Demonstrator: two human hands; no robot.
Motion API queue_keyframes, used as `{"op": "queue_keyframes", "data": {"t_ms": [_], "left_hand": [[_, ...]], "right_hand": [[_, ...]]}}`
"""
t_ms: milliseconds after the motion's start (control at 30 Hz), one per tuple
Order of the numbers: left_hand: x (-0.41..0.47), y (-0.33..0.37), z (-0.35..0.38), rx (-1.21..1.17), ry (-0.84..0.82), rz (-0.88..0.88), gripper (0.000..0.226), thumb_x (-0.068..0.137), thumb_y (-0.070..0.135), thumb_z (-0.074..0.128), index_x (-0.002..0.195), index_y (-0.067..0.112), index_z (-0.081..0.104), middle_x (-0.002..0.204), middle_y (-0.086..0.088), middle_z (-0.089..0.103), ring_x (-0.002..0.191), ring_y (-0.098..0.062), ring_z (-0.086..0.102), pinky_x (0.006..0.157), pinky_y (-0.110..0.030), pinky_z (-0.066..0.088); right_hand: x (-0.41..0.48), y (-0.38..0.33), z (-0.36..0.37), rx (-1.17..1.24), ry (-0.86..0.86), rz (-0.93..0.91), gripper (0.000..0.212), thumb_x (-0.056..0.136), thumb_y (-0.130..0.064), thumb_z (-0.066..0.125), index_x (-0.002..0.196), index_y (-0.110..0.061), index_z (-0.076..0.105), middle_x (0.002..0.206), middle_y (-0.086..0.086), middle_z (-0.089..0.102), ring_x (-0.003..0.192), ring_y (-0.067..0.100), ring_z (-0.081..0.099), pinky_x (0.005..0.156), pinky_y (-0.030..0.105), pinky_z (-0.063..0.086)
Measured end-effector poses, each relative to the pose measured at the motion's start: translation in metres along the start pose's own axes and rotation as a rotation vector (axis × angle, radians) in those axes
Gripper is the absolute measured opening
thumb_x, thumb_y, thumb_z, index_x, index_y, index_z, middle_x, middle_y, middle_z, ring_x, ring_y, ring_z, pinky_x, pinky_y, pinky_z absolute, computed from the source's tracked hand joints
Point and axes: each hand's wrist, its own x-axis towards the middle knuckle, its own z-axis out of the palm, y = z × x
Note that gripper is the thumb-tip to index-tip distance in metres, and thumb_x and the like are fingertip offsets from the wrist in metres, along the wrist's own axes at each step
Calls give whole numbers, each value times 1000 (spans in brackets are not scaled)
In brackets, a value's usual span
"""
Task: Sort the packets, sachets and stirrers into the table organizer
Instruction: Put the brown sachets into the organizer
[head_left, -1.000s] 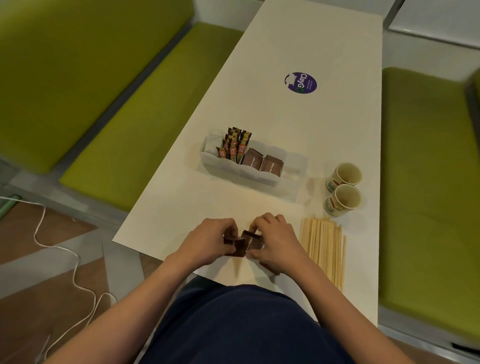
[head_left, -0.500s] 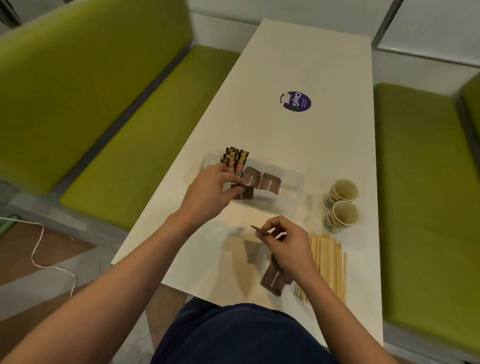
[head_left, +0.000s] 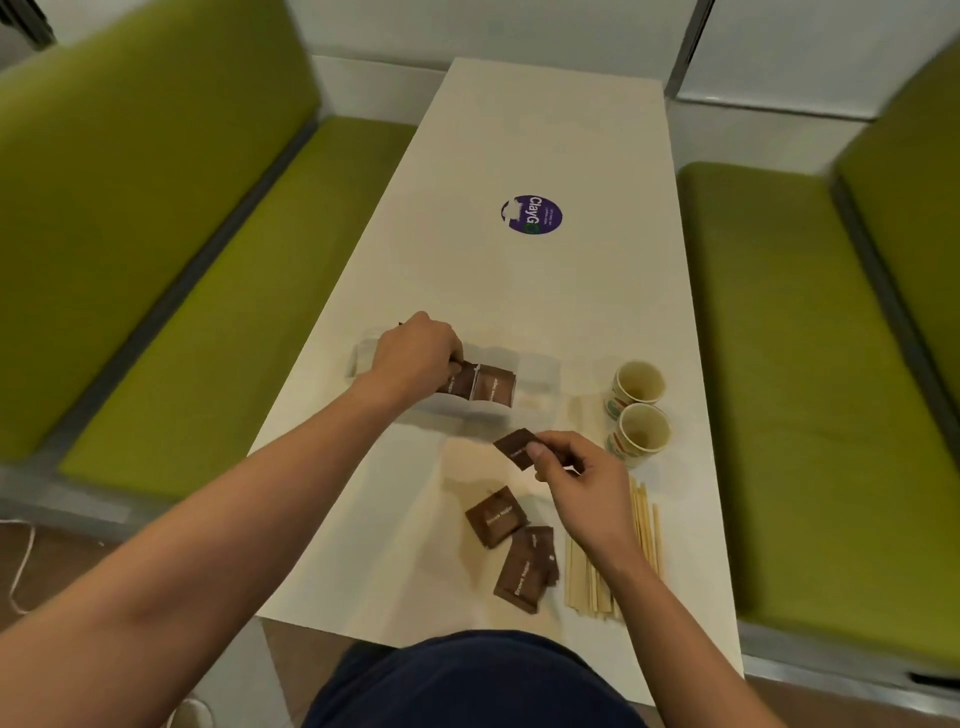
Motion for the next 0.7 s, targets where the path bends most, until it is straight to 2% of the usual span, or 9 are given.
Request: {"op": "queue_keyframes", "data": {"t_ms": [133,300,333,400,500,600,700], "left_hand": [[-1,4,5,143,35,89,16,91,25,67,104,25,76,100,0,64,104,-23,51,61,-32,35],[-16,9,7,24,175,54,19,92,28,63,107,21,74,104,1,62,103,-23,50,65,-31,36],[-21,10,6,-18,196,37,20,93,29,62,107,21,74,105,1,62,104,-23,50,67,-32,40],[-34,12,5,-106,231,6,20,94,29,62,107,20,74,102,0,62,103,-24,50,75,-35,46],[-53,12,5,-202,262,-28,17,95,30,62,103,22,75,99,2,60,101,-21,49,78,-33,45],[-70,10,11,-257,269,-66,15,95,29,63,103,26,75,104,5,60,104,-17,48,75,-27,39],[-83,10,20,-271,234,-89,17,94,29,63,107,25,73,106,6,59,104,-16,47,79,-29,44]], "right_hand": [[28,-15,5,-42,71,-103,13,95,-24,71,100,-35,76,92,-16,72,81,5,68,70,15,49],[81,-37,16,-184,106,-208,13,96,-29,69,104,-25,78,91,-21,70,85,-2,62,74,19,44],[91,-40,18,-236,87,-211,15,97,-29,67,106,-23,78,94,-17,71,88,0,61,77,21,42],[109,-40,24,-380,-2,-184,19,99,-27,64,109,-19,78,104,-4,73,101,16,62,83,29,43],[127,-35,33,-614,-170,-159,20,98,-25,62,106,-20,79,105,5,67,107,28,56,81,35,46],[133,-30,42,-742,-183,-174,19,97,-30,63,104,-22,80,104,5,61,107,30,54,77,38,49],[132,-23,49,-879,-130,-218,19,97,-35,65,103,-24,80,104,5,62,105,30,55,76,38,46]]}}
